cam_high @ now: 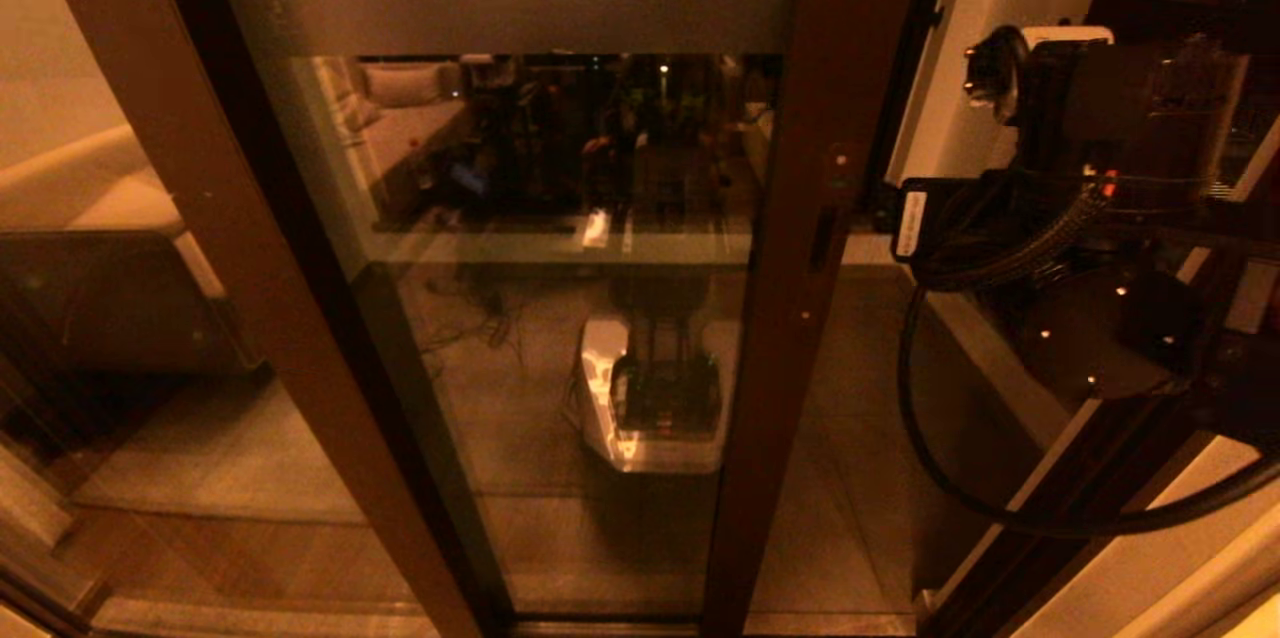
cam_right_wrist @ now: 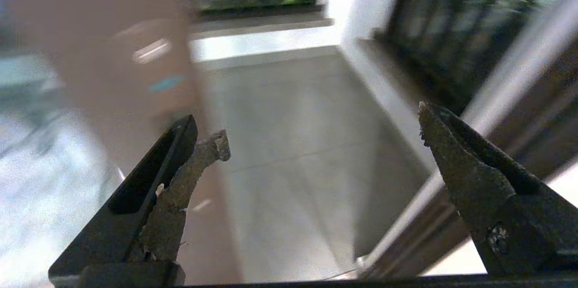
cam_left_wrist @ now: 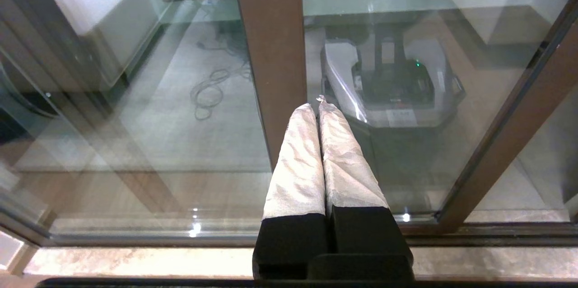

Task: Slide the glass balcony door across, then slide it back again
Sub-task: Close the slid door

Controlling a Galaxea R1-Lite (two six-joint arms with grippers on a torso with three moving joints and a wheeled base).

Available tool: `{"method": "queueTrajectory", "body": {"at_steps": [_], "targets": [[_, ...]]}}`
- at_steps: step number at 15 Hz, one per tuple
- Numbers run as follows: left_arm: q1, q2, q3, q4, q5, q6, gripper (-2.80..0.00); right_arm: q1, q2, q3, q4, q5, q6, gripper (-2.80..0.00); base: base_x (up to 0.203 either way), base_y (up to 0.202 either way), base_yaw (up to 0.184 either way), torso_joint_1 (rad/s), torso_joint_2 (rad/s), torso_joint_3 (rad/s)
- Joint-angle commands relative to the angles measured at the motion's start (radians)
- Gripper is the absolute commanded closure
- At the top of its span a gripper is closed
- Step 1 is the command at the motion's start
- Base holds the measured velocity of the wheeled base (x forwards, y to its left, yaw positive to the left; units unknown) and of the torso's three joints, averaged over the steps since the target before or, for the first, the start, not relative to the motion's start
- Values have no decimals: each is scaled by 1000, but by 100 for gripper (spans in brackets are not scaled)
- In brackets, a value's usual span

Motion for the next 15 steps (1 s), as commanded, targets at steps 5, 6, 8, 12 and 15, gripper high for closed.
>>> {"method": "queueTrajectory", "body": {"at_steps": [5,6,8,12,15], "targets": [[0,0,0,0,0,0,0,38,81,-15,22,-15,1,-280,0,0,0,0,0,0],[0,0,0,0,0,1,0,37,102,-24,23,-15,1,-280,0,0,0,0,0,0],[0,0,0,0,0,1,0,29,145,-48,24,-15,3,-280,0,0,0,0,0,0],[0,0,0,0,0,1,0,12,200,-100,26,-13,6,-280,0,0,0,0,0,0],[0,0,0,0,0,1,0,6,229,-102,34,-10,9,-280,0,0,0,0,0,0]]}}
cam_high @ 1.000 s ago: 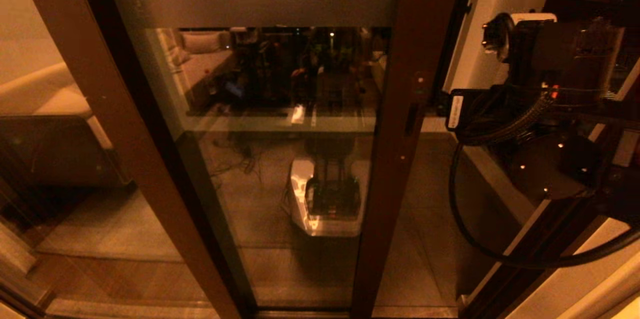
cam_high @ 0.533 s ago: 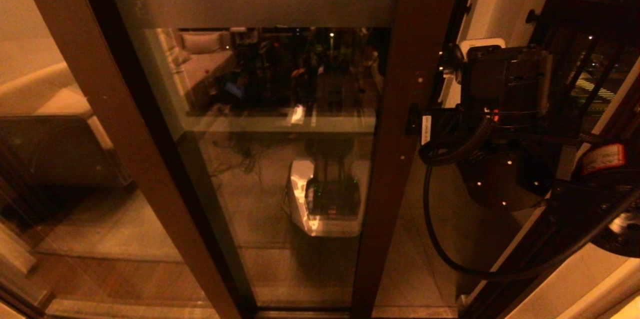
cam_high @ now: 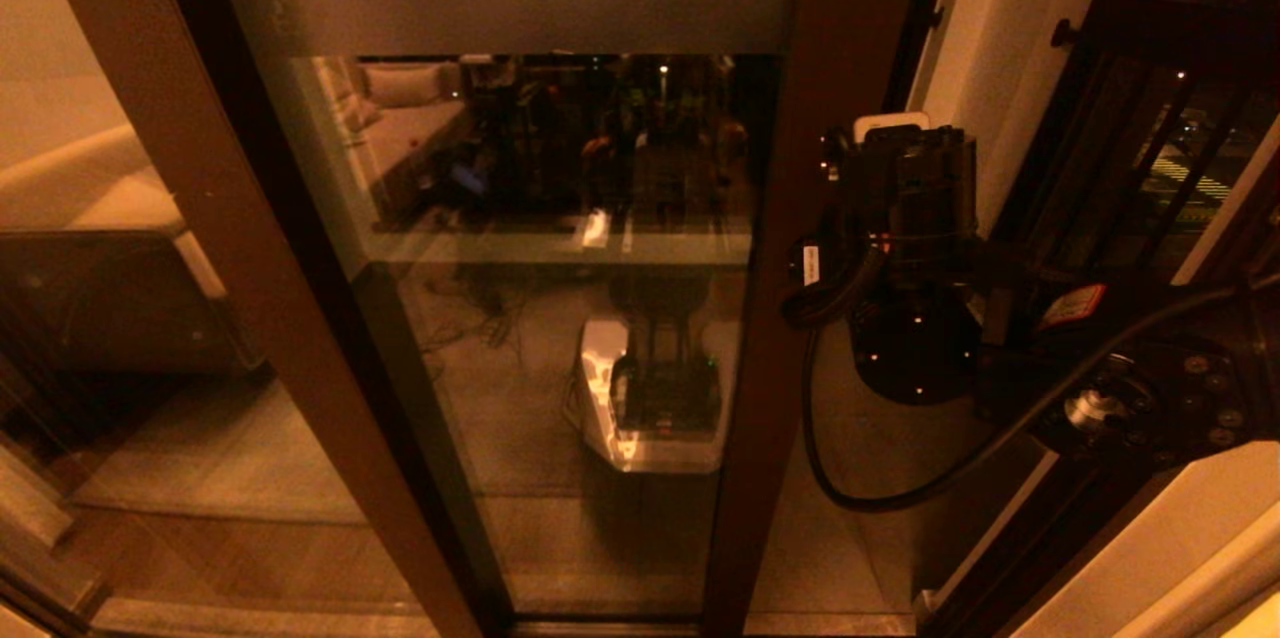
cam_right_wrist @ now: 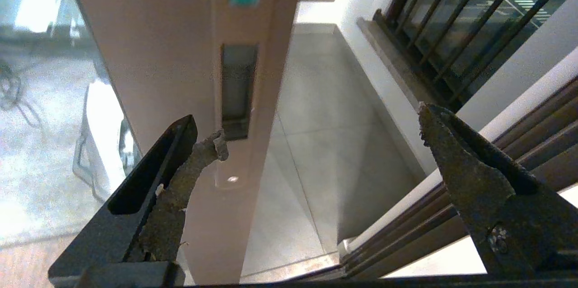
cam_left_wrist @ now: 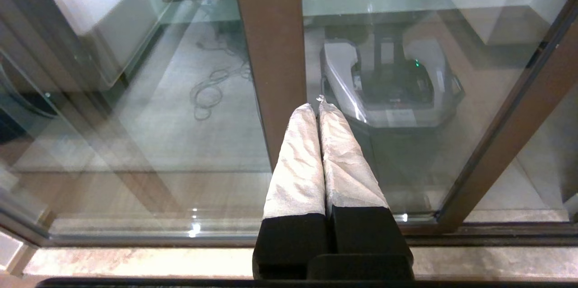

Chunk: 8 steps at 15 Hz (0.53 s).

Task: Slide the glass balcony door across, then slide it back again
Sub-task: Close the slid door

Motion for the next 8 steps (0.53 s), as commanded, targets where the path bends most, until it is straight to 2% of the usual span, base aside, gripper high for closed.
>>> {"method": "queueTrajectory", "body": {"at_steps": [1,5,8], "targets": [[0,0,0,0,0,0,0,-14,36,-6,0,-2,3,-280,0,0,0,0,0,0],[1,0,0,0,0,0,0,-28,40,-12,24,9,19,-280,0,0,0,0,0,0],[1,0,0,0,0,0,0,-74,54,-37,24,18,23,-280,0,0,0,0,0,0]]}}
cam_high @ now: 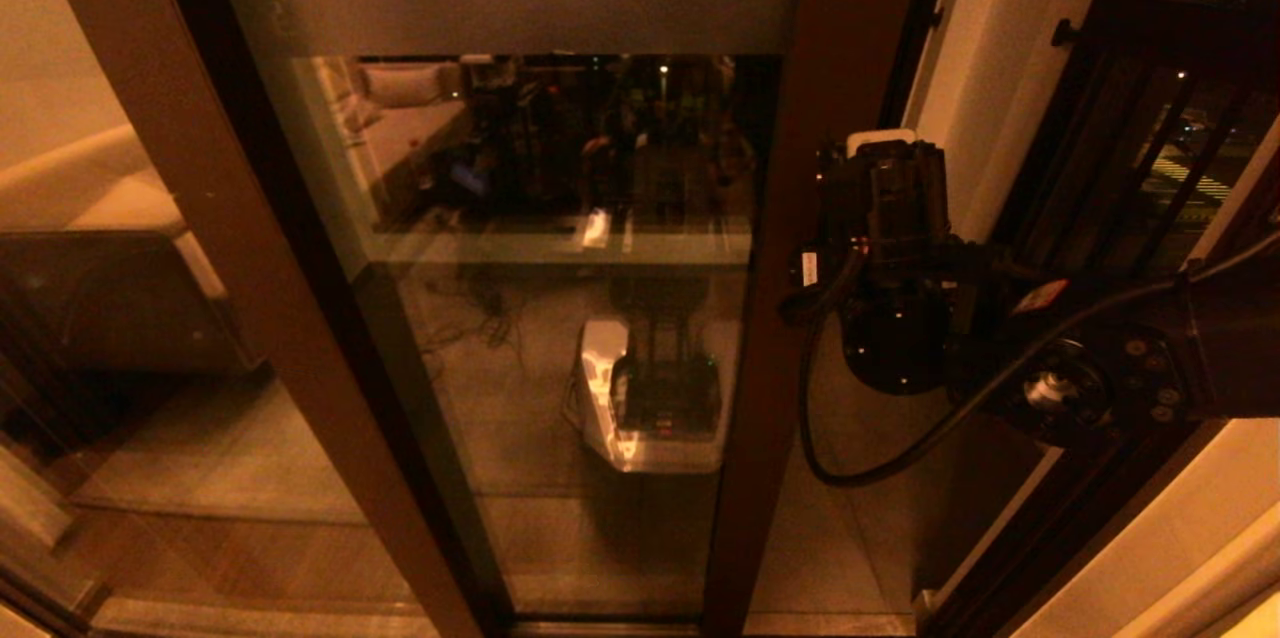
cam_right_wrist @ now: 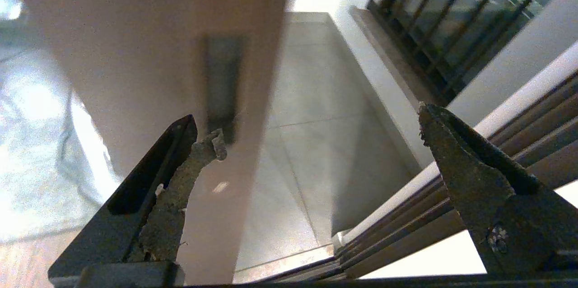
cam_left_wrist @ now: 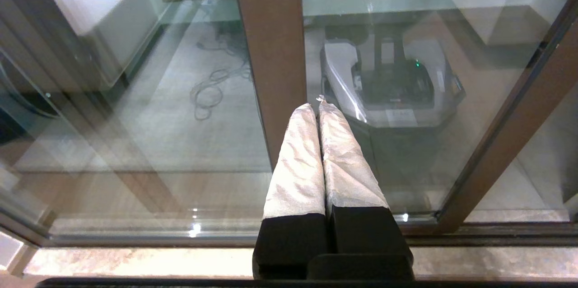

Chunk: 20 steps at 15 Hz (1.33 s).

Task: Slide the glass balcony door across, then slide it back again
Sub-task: Close the slid door

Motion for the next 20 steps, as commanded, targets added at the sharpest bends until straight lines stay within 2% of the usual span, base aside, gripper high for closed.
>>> {"method": "queueTrajectory", "body": {"at_steps": [1,20], "targets": [[0,0,0,0,0,1,0,-30,19,-16,-3,2,1,-280,0,0,0,0,0,0],[0,0,0,0,0,0,0,-105,44,-32,-3,4,7,-280,0,0,0,0,0,0]]}}
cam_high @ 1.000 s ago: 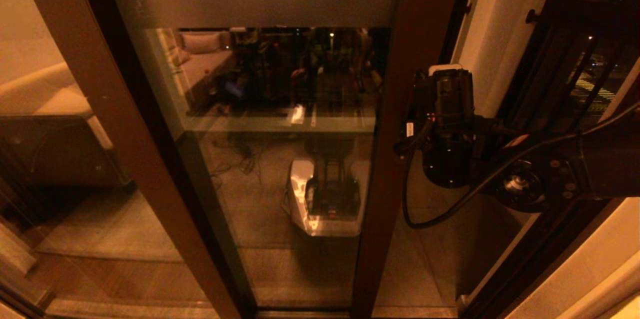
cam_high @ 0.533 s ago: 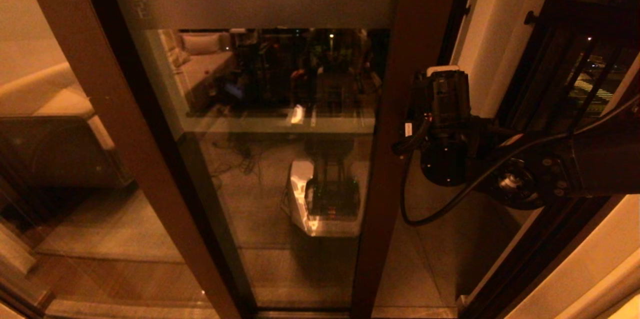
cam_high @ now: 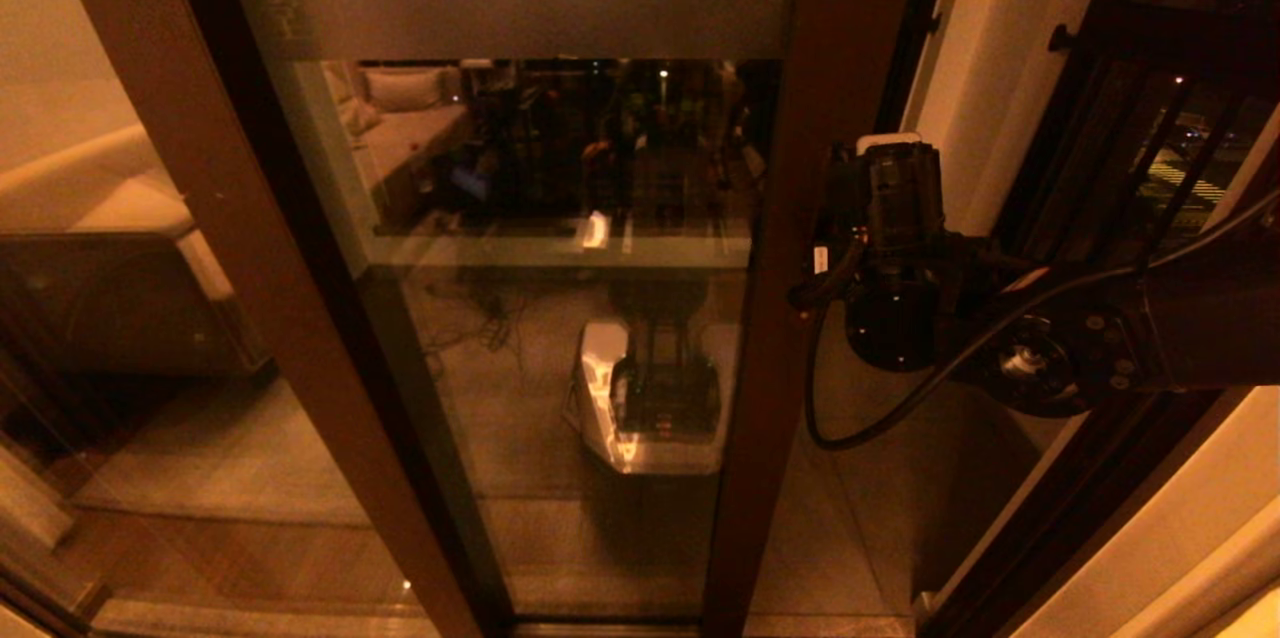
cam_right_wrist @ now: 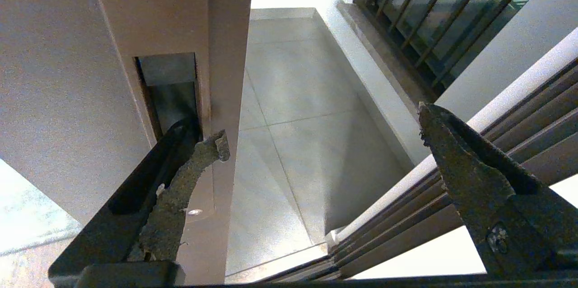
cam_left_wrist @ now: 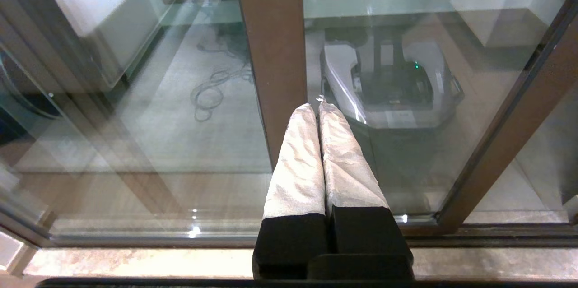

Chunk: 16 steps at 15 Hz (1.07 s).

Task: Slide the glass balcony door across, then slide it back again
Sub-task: Close the slid door

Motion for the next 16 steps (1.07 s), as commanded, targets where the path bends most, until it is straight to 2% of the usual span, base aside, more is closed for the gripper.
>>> {"method": "queueTrajectory", "body": {"at_steps": [1,16], "targets": [[1,0,0,0,0,1,0,-5,-3,4,-2,-10,1,-280,0,0,0,0,0,0],[1,0,0,0,0,1,0,-65,-21,34,-4,-9,-2,-280,0,0,0,0,0,0]]}}
